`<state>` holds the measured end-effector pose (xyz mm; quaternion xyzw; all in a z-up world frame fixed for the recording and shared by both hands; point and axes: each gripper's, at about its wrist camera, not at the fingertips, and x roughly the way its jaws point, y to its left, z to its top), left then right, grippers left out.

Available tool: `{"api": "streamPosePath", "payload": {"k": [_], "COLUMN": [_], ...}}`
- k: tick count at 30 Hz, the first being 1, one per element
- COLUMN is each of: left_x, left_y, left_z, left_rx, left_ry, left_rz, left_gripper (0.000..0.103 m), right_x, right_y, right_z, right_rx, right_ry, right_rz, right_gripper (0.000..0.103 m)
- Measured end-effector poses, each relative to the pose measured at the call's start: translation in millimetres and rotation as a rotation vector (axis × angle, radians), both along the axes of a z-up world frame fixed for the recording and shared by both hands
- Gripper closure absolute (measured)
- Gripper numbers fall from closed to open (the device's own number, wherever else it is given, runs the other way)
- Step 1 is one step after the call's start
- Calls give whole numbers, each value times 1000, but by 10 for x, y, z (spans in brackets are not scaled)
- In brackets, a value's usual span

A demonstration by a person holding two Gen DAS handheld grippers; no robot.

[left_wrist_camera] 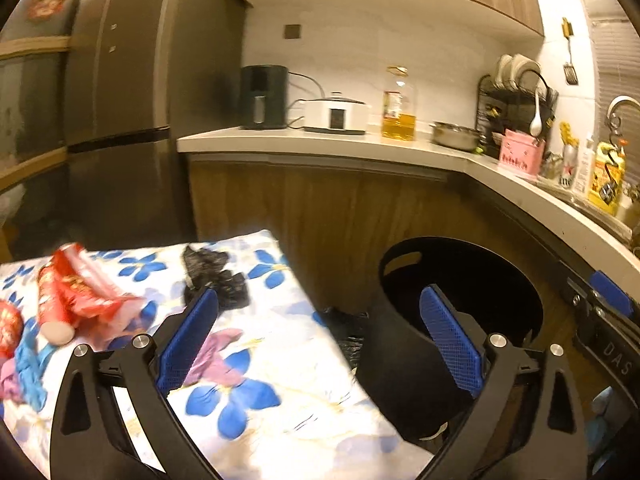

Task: Collect trash
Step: 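Open both grippers to drop the orange bag and wrapper into the bin, then move both open grippers back over the table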

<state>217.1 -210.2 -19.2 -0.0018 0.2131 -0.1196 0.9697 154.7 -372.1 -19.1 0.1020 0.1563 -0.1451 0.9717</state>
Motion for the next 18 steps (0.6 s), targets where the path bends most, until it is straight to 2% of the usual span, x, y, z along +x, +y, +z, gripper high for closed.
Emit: {"api": "streamPosePath", "payload": {"k": [6,12,18], "left_x": [-224,-470,-718], "left_y": [297,640,889], "left_z": [42,69,50], "left_rx": [1,-1,30], "left_ry": [-7,-7,-25], "left_rz": [67,141,197], "left_gripper": [6,6,6], "right_x": [-136,-298,-458], "right_y": [194,447,707], "right_z": [34,33,3], "right_rx": [9,9,6], "right_ry": [14,33,30], "right_rz": [27,63,99], "right_gripper": [14,14,14]}}
